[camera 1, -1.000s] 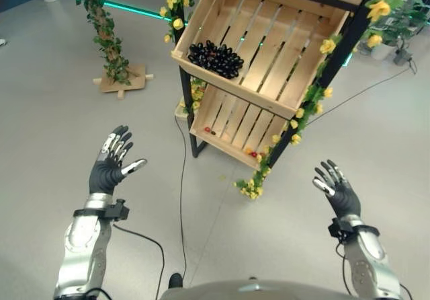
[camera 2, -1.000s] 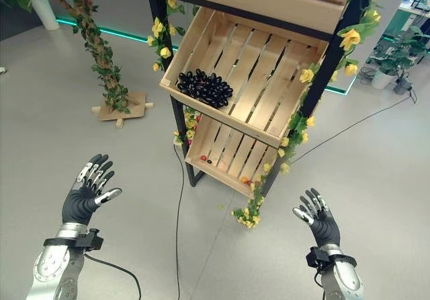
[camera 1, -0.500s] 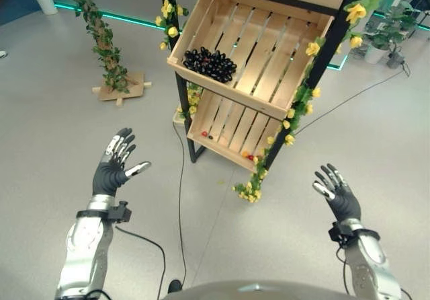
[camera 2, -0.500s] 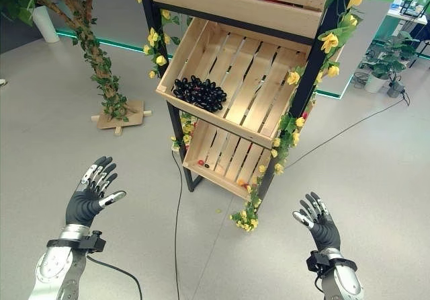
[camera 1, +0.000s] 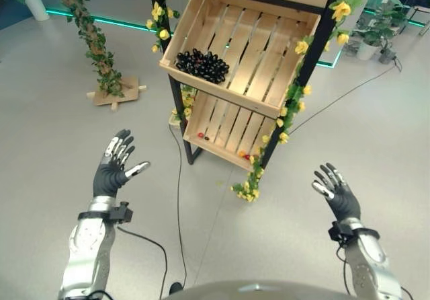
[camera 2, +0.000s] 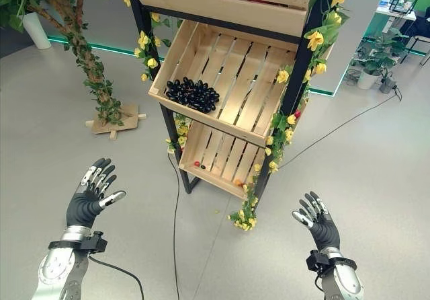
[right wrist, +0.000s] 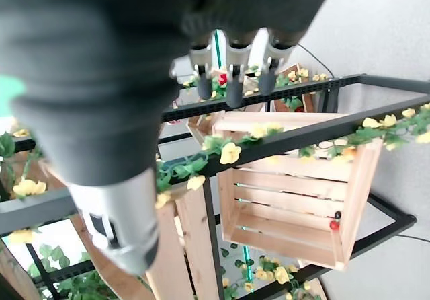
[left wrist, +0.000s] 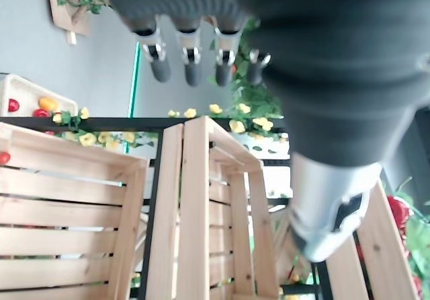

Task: Pick up the fruits from the basket on one side to the basket on the other side

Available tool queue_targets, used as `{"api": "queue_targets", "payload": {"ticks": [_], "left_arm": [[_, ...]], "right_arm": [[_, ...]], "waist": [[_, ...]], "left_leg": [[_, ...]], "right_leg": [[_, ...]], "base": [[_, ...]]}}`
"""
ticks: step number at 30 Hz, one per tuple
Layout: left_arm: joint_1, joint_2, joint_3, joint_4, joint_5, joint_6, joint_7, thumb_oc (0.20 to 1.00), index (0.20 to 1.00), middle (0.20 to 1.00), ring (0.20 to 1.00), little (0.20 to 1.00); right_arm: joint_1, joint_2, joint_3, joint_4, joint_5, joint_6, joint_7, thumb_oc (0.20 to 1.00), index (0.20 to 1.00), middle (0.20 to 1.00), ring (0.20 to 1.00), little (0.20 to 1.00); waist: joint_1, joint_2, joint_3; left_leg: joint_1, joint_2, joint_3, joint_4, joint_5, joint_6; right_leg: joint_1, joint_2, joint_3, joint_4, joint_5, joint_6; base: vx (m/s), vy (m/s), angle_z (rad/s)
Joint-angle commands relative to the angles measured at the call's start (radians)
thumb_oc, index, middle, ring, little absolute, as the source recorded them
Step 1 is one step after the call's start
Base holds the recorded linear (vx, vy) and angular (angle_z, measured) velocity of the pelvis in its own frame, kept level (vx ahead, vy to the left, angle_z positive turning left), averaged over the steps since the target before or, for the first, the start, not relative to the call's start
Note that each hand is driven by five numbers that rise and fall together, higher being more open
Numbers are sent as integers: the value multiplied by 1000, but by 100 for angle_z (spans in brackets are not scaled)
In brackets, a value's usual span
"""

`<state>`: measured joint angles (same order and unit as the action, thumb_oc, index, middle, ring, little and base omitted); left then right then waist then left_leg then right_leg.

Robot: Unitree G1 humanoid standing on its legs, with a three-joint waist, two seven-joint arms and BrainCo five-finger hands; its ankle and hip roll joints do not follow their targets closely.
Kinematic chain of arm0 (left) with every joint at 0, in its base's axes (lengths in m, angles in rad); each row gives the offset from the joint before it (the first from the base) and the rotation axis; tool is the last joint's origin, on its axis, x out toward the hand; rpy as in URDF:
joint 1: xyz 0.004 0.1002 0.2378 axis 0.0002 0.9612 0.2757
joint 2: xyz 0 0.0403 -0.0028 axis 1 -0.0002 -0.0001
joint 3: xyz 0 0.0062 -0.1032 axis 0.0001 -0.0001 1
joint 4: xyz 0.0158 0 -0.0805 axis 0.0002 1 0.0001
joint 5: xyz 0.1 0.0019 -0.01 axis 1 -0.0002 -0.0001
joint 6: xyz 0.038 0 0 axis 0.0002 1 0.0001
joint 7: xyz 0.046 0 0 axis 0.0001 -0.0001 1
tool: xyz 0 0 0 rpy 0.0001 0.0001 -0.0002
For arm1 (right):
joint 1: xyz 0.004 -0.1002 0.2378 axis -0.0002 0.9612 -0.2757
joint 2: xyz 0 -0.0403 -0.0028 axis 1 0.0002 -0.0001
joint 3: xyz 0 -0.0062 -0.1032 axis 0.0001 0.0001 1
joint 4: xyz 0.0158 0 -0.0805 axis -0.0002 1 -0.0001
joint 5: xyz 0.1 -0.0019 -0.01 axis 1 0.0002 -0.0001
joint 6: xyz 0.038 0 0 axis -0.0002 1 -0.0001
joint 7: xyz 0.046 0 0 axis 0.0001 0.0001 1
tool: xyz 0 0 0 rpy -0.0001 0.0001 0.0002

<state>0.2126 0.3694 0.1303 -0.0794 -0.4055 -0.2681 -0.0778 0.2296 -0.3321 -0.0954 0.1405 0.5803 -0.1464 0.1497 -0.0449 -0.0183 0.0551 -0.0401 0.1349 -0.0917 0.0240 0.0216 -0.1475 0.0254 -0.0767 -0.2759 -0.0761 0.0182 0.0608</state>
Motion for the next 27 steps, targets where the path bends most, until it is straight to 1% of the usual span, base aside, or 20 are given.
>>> {"api": "queue_targets", "payload": {"ticks": [1,2,3,4,6,10,14,15,16,19,21,22,23,24,25,26,27], "left_arm": [[-56,39,14,24,31,-72,21,1000,1000,1000,1000,1000],[-55,39,14,24,31,-72,21,1000,1000,1000,1000,1000],[-51,38,20,21,29,-73,20,1000,1000,1000,1000,1000],[-51,38,21,21,29,-73,20,1000,1000,1000,1000,1000],[-42,44,32,29,40,-71,22,1000,1000,1000,1000,1000],[-26,46,36,32,57,-67,22,1000,1000,1000,1000,1000],[-24,48,36,38,76,-66,31,1000,1000,1000,1000,1000],[-24,51,29,40,81,-62,33,1000,1000,1000,1000,1000],[-25,51,29,41,81,-63,34,1000,1000,1000,1000,1000],[-29,58,25,44,100,-61,43,1000,1000,1000,1000,1000],[-29,61,24,43,119,-60,56,1000,1000,1000,1000,1000],[-34,63,25,42,131,-63,66,1000,1000,1000,1000,1000],[-44,64,26,42,135,-67,74,1000,1000,1000,1000,1000],[-53,68,29,43,148,-72,87,1000,1000,1000,1000,1000],[-56,68,29,45,149,-73,88,1000,1000,1000,1000,1000],[-64,78,33,41,178,-79,105,1000,1000,1000,1000,1000],[-72,81,27,42,179,-82,110,1000,1000,1000,1000,1000]], "right_arm": [[-67,-32,-14,-29,-16,-45,-13,1000,1000,1000,1000,1000],[-66,-32,-14,-30,-16,-44,-13,1000,1000,1000,1000,1000],[-60,-24,-14,-23,-15,-42,-9,1000,1000,1000,1000,1000],[-59,-24,-13,-23,-15,-43,-9,1000,1000,1000,1000,1000],[-55,-16,-12,-26,-22,-38,-8,1000,1000,1000,1000,1000],[-43,-8,-2,-17,-35,-28,-2,1000,1000,1000,1000,1000],[-43,-3,3,-6,-33,-26,1,1000,1000,1000,1000,1000],[-47,-7,5,-4,-35,-24,-2,1000,1000,1000,1000,1000],[-47,-6,5,-4,-35,-24,-2,1000,1000,1000,1000,1000],[-51,-10,6,-4,-33,-21,-3,1000,1000,1000,1000,1000],[-53,-14,9,-5,-36,-21,-5,1000,1000,1000,1000,1000],[-58,-16,9,-4,-40,-22,-8,1000,1000,1000,1000,1000],[-64,-16,11,-8,-48,-25,-10,1000,1000,1000,1000,1000],[-75,-10,14,-3,-56,-28,-17,1000,1000,1000,1000,1000],[-77,-10,14,-3,-56,-28,-17,1000,1000,1000,1000,1000],[-99,-2,23,6,-69,-33,-29,1000,1000,1000,1000,1000],[-103,0,26,9,-71,-32,-30,1000,1000,1000,1000,1000]], "waist": [[-15,-27,29],[-13,-28,28],[-14,-31,13],[-11,-32,13],[-10,-36,5],[-11,-47,-6],[-9,-62,-4],[-13,-68,0],[-12,-68,1],[-17,-76,8],[-25,-79,19],[-27,-81,28],[-33,-84,37],[-43,-84,44],[-39,-85,44],[-48,-77,54],[-46,-67,59]], "left_leg": [[9,-43,-42,79,-133,49],[12,-43,-39,75,-132,50],[35,-51,-6,44,-136,64],[37,-51,-3,41,-135,64],[54,-55,27,19,-135,70],[69,-72,41,11,-144,83],[62,-94,49,52,-167,94],[58,-107,50,87,-183,99],[56,-107,51,92,-185,99],[45,-130,64,163,-221,107],[38,-145,83,202,-245,120],[30,-153,99,219,-253,126],[20,-161,116,223,-255,133],[14,-167,136,214,-250,139],[14,-169,141,212,-249,140],[-1,-163,171,195,-226,143],[-13,-155,177,195,-212,148]], "right_leg": [[-85,-47,13,117,-51,46],[-84,-47,16,116,-50,47],[-84,-60,23,100,-29,59],[-84,-60,26,99,-28,59],[-82,-71,31,83,-10,68],[-72,-81,48,58,4,77],[-68,-92,66,70,4,82],[-71,-99,76,85,5,84],[-71,-99,77,86,5,85],[-73,-110,102,91,15,90],[-88,-120,129,91,43,101],[-106,-127,147,89,66,113],[-133,-136,165,85,104,126],[-159,-150,171,68,148,150],[-161,-151,175,64,153,151],[-205,-174,203,48,196,178],[-215,-168,220,75,161,170]], "base": [[-26,194,-26],[-6,268,-14],[12,131,7],[15,186,-12],[-5,116,-51],[-13,100,-12],[-29,78,-13],[-43,83,0],[-42,86,-6],[-43,92,-10],[-118,141,-30],[-205,153,-38],[-263,174,-49],[-185,112,-59],[-243,141,-99],[-235,113,-99],[-366,152,-109]]}}
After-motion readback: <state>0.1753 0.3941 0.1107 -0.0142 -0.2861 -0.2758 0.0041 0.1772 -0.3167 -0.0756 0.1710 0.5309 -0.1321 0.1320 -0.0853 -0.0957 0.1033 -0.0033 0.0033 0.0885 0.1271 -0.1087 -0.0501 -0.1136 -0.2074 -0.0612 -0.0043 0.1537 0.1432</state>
